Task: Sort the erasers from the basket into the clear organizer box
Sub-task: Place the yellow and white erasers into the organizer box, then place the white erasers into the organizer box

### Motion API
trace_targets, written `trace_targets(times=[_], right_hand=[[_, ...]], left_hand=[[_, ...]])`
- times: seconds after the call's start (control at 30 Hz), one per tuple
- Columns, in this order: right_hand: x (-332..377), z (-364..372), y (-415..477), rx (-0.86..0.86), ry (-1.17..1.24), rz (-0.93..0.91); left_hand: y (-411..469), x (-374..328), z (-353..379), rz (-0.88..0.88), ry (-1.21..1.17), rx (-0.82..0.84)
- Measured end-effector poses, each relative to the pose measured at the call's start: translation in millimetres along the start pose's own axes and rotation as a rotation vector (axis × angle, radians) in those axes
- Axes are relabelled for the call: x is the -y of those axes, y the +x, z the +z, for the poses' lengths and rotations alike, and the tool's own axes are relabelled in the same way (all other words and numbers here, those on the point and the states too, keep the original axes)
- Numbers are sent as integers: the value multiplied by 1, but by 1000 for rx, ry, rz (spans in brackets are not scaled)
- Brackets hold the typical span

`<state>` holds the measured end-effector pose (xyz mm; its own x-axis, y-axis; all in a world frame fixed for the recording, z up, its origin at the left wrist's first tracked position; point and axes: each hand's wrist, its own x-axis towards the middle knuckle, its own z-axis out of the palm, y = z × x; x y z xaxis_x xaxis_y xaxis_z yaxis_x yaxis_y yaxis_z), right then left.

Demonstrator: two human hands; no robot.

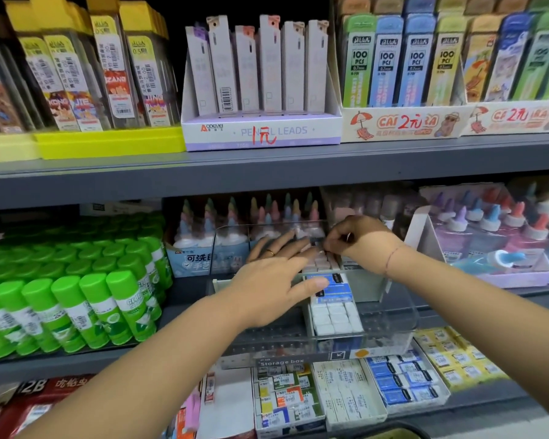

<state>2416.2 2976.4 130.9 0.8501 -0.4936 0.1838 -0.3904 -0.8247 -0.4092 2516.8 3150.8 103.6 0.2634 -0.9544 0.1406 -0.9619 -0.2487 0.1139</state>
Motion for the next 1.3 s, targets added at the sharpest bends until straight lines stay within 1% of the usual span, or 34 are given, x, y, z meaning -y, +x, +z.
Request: trace_targets(times=[0.03,0.1,0.17,0.2,0.23,0.27,0.37,0.43,0.57,0.7,0.77,0.8,0.83,0.9,0.93,0.97,1.0,1.03,1.07,1.1,1.13,1.17,1.2,1.3], right_hand=[[-2,1,-5,-2,-30,-44],[-7,3,-12,53,-124,-113],[-9,-1,-17,94,-132,-107],[-8,-3,-19,83,-109,-104],[-5,-6,-25,36,-67,-106],[-1,-8,-33,-48,0,-117],[15,5,-78,-312,255,-192],[28,26,-116,-374,356,-224],[40,69,-164,-309,440,-160],[29,90,-184,-366,535,-39],[23,100,-193,-396,557,-11],[21,107,-199,-388,559,-6],[19,116,-205,-352,561,4],[11,141,-221,-206,524,50],[5,157,-229,-103,475,82],[-3,173,-239,25,416,128],[-13,191,-249,170,362,188],[-22,207,-260,312,313,257],[-32,221,-270,428,284,329],[-39,231,-278,497,269,398],[-45,240,-284,521,260,456],[-48,247,-287,519,256,508],[-49,254,-290,509,255,550],[-41,278,-289,480,246,612]], left_hand=[[-10,1,-2,12,-21,-22],[-33,1,-1,48,-53,-22],[-54,4,3,68,-25,16],[-63,5,5,66,10,30],[-71,7,6,54,52,34],[-78,9,7,35,102,30],[-89,9,11,-5,240,-55],[-91,4,15,-16,252,-108],[-96,0,25,-33,221,-176],[-94,2,27,-38,203,-167],[-94,1,23,-64,206,-148],[-95,-1,22,-72,219,-174],[-100,-3,23,-72,225,-242],[-120,-14,33,-85,181,-509],[-135,-20,43,-131,137,-625],[-154,-24,58,-215,85,-668],[-174,-27,75,-334,28,-640],[-197,-29,93,-479,-19,-557],[-220,-29,111,-632,-43,-437],[-242,-28,127,-773,-36,-298],[-262,-26,140,-883,-18,-167],[-277,-24,150,-956,-6,-77],[-287,-21,156,-999,-15,-41],[-290,-18,161,-1036,-94,-69]])
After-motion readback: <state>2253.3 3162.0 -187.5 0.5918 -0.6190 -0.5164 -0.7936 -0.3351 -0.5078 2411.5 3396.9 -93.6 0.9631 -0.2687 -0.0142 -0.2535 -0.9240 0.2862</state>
